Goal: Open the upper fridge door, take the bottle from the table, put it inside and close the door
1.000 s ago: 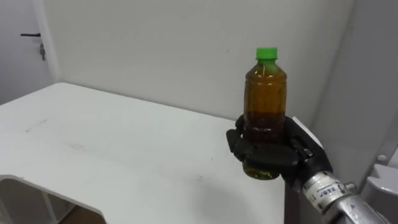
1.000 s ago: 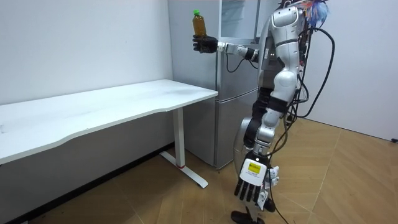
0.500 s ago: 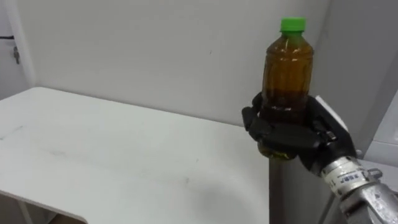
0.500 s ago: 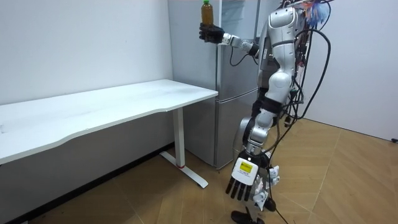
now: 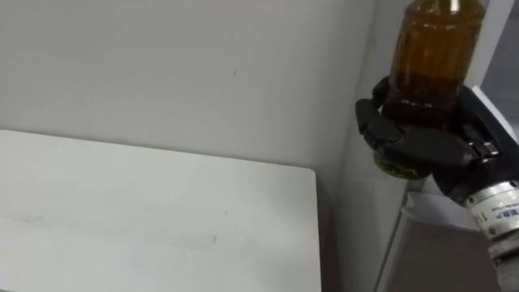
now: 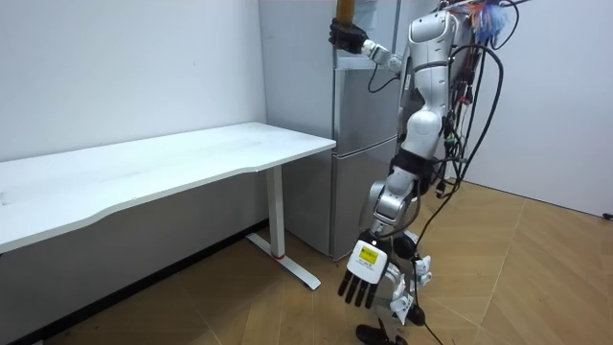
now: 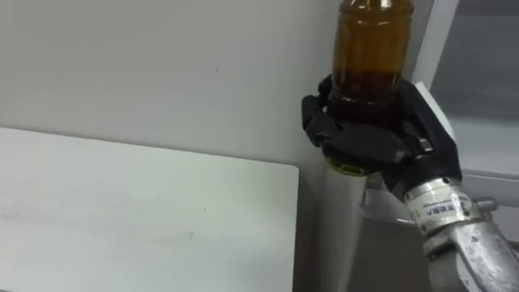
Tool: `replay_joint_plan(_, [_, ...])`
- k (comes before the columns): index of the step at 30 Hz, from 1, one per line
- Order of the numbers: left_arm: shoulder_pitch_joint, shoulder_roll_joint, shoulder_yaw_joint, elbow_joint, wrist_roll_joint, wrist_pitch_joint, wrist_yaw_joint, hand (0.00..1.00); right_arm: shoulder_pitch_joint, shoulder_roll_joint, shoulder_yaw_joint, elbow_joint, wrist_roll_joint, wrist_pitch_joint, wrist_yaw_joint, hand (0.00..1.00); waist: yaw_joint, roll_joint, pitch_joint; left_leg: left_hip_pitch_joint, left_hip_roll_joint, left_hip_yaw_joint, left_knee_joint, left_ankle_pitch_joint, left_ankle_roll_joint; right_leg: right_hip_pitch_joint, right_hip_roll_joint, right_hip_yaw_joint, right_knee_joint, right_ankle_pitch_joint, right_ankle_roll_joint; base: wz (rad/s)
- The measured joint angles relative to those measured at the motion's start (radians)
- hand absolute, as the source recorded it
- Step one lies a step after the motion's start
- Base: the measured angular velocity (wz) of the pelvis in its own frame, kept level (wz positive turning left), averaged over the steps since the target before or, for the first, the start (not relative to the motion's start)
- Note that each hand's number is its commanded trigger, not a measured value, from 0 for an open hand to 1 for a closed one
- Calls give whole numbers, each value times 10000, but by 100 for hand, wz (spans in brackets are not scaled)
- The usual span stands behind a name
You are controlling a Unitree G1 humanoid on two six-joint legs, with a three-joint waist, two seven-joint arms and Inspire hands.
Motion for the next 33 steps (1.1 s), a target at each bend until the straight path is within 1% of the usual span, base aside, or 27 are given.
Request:
replay_joint_plan(4, [52,-6,219,-8,2,-16,98,0,785,1,-926,21,-9,5,-296,100,-92,-14,0,21,78,276,-19,-44,1,-71,28,33,-22,71,-19,-18])
replay_joint_plan(6, [100,-7,354,-5,4,-16,106,0,1049,1,-1261,43,-108,5,-604,100,-247,-12,1,-1,83,292,-22,-46,-1,-60,32,32,-12,73,-21,-11])
replay_joint_plan(8, [175,-27,372,3,13,-16,109,0,1116,3,-1499,132,-179,21,-915,100,-395,22,-2,65,105,452,-51,-43,-8,-125,52,136,-2,77,-27,-20])
replay_joint_plan(9, [184,-37,396,3,26,-18,108,0,1144,3,-1592,130,-207,21,-945,100,-408,31,-8,46,105,450,-53,-44,-9,-151,53,127,13,78,-29,-21])
replay_joint_plan(11, [181,-52,580,6,24,-57,101,0,1217,-2,-2032,130,-220,21,-1123,100,-548,8,4,31,106,453,-77,-44,-10,-228,54,132,106,75,-30,-8])
replay_joint_plan(14, [194,-52,584,9,25,-58,96,0,1218,-2,-2367,130,-223,20,-1397,100,-605,-48,1,57,101,491,-152,-51,-12,-282,61,193,142,75,-29,-12])
replay_joint_plan(15, [195,-53,584,3,25,-61,93,0,1219,-2,-2416,129,-227,20,-1417,100,-607,-62,-2,50,98,491,-151,-54,-12,-302,63,211,144,75,-29,-13])
replay_joint_plan(16, [198,-53,585,-5,27,-61,86,0,1220,-2,-2486,129,-246,20,-1468,100,-610,-97,-22,34,96,491,-147,-56,-11,-344,71,263,149,75,-30,-11])
replay_joint_plan(19, [204,-53,582,-20,29,-60,55,0,1263,-2,-2512,129,-270,20,-1528,100,-621,-168,-29,32,103,490,-101,-89,-16,-355,79,272,153,76,-31,-4])
replay_joint_plan(22, [205,-53,583,-25,29,-55,-1,0,1554,-2,-2512,129,-267,20,-1457,100,-609,-201,-36,0,137,488,21,-187,-23,-369,100,273,142,76,-31,0])
replay_joint_plan(26, [242,-53,581,-27,16,3,-7,0,1995,-1,-2510,130,-244,36,-1255,100,-581,-189,-39,-68,141,489,47,-232,-16,-356,100,276,145,76,-30,0])
replay_joint_plan(33, [198,-67,561,-64,-8,8,6,0,2034,0,-2509,579,-202,118,-1256,100,-568,-153,-13,-63,136,474,100,-230,-15,-376,102,264,135,76,-29,0])
